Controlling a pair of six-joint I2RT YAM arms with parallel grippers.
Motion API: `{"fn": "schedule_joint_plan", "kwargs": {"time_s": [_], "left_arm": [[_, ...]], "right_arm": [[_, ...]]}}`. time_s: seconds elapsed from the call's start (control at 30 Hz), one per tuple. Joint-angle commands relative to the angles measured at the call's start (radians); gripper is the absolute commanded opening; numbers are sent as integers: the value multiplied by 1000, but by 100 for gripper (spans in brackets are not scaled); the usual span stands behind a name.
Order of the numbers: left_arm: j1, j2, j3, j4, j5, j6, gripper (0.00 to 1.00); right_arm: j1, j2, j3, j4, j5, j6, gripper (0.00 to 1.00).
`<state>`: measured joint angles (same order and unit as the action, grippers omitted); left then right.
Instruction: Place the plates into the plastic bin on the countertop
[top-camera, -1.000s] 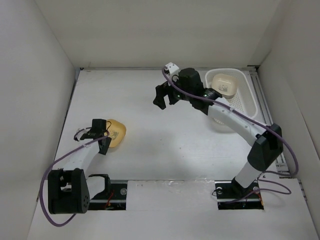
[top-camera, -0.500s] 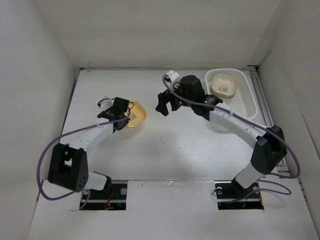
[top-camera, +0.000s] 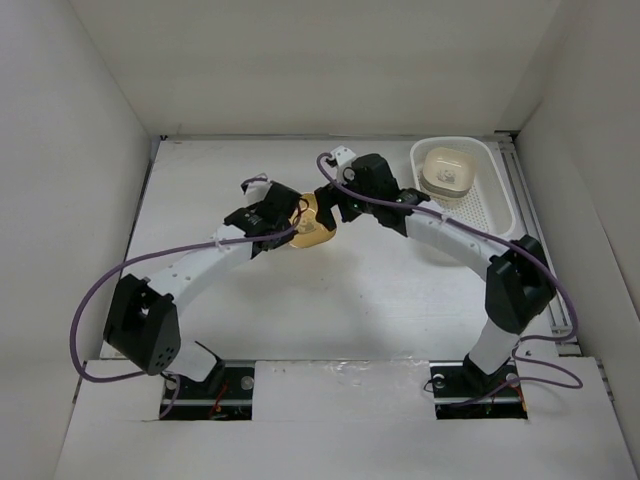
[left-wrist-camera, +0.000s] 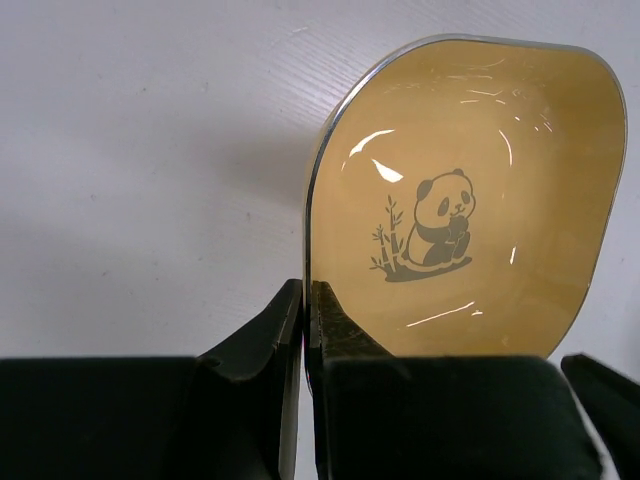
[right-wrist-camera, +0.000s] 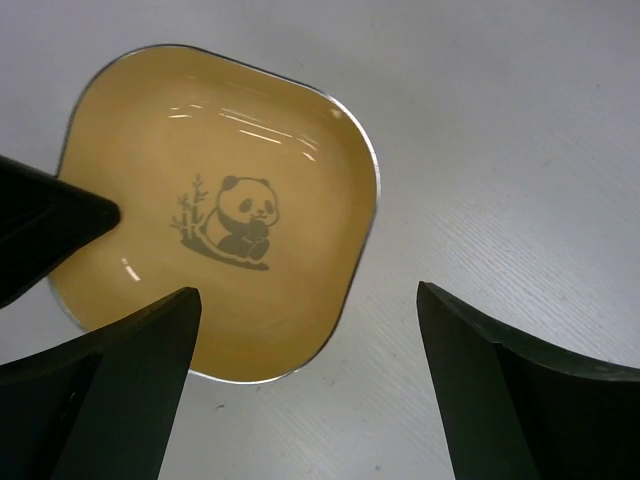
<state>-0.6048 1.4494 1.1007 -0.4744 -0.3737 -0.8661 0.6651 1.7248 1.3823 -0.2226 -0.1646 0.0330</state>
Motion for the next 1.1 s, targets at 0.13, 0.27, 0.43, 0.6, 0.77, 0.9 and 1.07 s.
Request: {"fn": "schedule_joint_plan", "kwargs": {"time_s": [0.13, 0.27, 0.43, 0.6, 0.77, 0.9, 1.07], "left_arm": [[4, -144, 30, 49, 54, 41, 0], [4, -219, 8, 108, 96, 52, 0], [4, -288, -13, 157, 107, 90, 12], [4, -302, 62, 44, 41, 111, 100], [4, -336, 165, -119, -109, 147, 100], [51, -359, 183, -233, -159, 199, 100], [60, -420, 85, -221, -179, 263, 100]], "right_arm": [[-38, 42, 35, 66, -10, 30, 86], [-38, 85, 55, 75, -65, 50, 71], [-56, 96, 55, 111, -181, 108, 0], [-120, 24, 55, 111, -104, 143, 0], [-356, 15, 98, -9, -23, 143, 0], [-552, 15, 101, -37, 52, 211, 0], [-735, 85, 141, -7, -10, 223, 0]]}}
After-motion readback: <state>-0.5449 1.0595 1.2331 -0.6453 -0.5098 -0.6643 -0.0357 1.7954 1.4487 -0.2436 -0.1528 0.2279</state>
